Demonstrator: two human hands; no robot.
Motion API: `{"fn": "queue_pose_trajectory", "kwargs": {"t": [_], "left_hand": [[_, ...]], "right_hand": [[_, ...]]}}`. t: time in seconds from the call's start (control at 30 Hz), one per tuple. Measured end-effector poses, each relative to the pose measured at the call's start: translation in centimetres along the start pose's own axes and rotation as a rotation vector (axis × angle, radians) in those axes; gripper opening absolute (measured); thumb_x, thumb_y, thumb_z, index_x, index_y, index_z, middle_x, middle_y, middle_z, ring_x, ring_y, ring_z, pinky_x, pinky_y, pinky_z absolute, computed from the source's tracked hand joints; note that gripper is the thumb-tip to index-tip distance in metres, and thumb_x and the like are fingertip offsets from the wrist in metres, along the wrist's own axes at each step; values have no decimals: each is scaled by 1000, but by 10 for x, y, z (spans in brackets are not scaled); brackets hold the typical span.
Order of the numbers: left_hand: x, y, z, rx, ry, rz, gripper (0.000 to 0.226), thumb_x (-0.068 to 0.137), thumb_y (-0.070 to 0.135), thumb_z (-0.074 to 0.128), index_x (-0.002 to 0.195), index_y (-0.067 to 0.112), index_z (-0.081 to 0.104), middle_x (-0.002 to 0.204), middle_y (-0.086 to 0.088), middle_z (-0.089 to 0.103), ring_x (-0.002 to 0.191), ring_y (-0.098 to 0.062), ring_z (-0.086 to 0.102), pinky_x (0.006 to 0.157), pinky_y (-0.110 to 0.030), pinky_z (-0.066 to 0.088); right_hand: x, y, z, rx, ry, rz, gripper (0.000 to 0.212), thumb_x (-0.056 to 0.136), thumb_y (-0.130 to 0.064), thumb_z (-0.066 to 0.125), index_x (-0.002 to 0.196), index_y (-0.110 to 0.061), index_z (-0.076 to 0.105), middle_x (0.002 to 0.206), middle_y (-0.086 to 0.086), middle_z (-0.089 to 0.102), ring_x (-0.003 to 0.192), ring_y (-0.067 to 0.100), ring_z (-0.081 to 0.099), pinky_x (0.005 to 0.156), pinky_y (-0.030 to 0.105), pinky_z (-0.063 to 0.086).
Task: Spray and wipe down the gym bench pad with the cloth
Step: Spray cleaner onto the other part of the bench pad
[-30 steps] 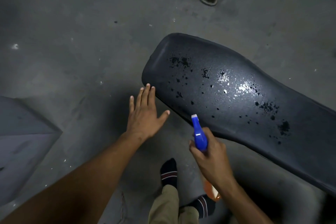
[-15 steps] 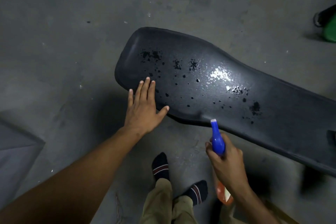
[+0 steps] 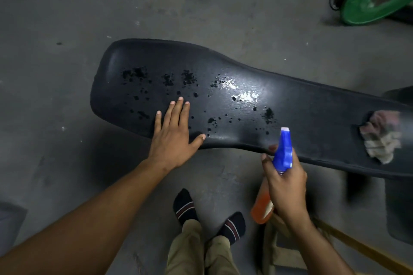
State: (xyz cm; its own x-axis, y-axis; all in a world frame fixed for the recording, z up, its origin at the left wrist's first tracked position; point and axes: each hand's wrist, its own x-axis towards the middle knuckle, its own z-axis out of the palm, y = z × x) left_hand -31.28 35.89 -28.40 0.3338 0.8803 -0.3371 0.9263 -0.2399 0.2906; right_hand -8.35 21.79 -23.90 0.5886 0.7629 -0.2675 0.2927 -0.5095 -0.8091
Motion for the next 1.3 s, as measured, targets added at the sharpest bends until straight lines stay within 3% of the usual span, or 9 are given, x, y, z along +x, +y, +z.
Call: {"fn": "queue_pose_trajectory", "kwargs": {"t": [0.2, 0.4, 0.63, 0.73, 0.8, 0.87, 1.03, 1.2, 1.3], "left_hand": [[10, 40, 5, 22, -34, 103, 98, 98, 67, 41, 165, 16, -7, 174, -1, -18, 160, -19, -15, 127, -48, -12], [19, 84, 16, 42, -83, 204, 97, 99, 66, 42, 166, 16, -5, 174, 0, -17, 160, -18, -16, 125, -46, -14], [32, 163, 39, 60, -151, 349, 94, 100, 64, 43, 166, 16, -3, 174, 1, -16, 160, -18, -16, 129, -49, -9], [41, 200, 53, 82, -193, 421, 95, 99, 64, 44, 166, 17, -4, 174, 1, -18, 160, -17, -17, 129, -47, -10], [45, 223, 63, 100, -225, 466, 95, 99, 64, 43, 166, 18, -6, 173, 1, -19, 159, -17, -19, 128, -46, -11], [48, 244, 71, 118, -246, 507, 96, 99, 64, 44, 166, 18, -8, 173, 0, -20, 159, -18, -20, 129, -46, -11], [60, 281, 87, 163, -280, 547, 98, 99, 66, 43, 165, 17, -10, 172, 0, -23, 159, -18, -21, 128, -48, -12], [64, 288, 100, 228, -315, 510, 108, 94, 72, 46, 164, 18, -16, 169, 0, -31, 157, -20, -27, 125, -54, -15], [63, 287, 103, 238, -314, 501, 113, 91, 74, 48, 164, 19, -18, 168, 1, -34, 156, -19, -29, 124, -54, -16]], "right_hand": [[12, 5, -31, 84, 63, -26, 20, 92, -25, 76, 102, -37, 63, 84, -10, 72, 79, 21, 70, 81, 44, 57], [28, -6, -67, 175, 151, -132, 19, 90, -36, 70, 103, -42, 58, 75, 9, 66, 73, 38, 66, 73, 43, 54], [64, -18, -129, 184, 269, -259, 30, 94, -35, 71, 112, -54, 57, 82, -14, 66, 86, 26, 71, 86, 50, 57], [85, -13, -156, 187, 320, -296, 25, 95, -25, 73, 117, -25, 60, 84, -18, 62, 83, 3, 62, 88, 36, 54], [100, -10, -172, 216, 330, -303, 28, 96, -23, 73, 119, -17, 59, 85, -14, 60, 78, -1, 57, 83, 30, 50], [115, -7, -186, 229, 339, -319, 32, 96, -22, 73, 123, -15, 58, 92, -9, 62, 78, 0, 57, 82, 26, 49], [156, -1, -206, 248, 370, -360, 34, 93, -20, 75, 122, -13, 59, 94, -34, 66, 88, 0, 63, 89, 28, 53], [185, -3, -213, 232, 370, -345, 38, 91, -26, 77, 123, -13, 61, 87, -15, 64, 84, -4, 64, 85, 21, 51], [195, 0, -213, 209, 341, -301, 40, 90, -25, 78, 124, -12, 62, 89, -16, 64, 82, -10, 63, 84, 17, 50]]}}
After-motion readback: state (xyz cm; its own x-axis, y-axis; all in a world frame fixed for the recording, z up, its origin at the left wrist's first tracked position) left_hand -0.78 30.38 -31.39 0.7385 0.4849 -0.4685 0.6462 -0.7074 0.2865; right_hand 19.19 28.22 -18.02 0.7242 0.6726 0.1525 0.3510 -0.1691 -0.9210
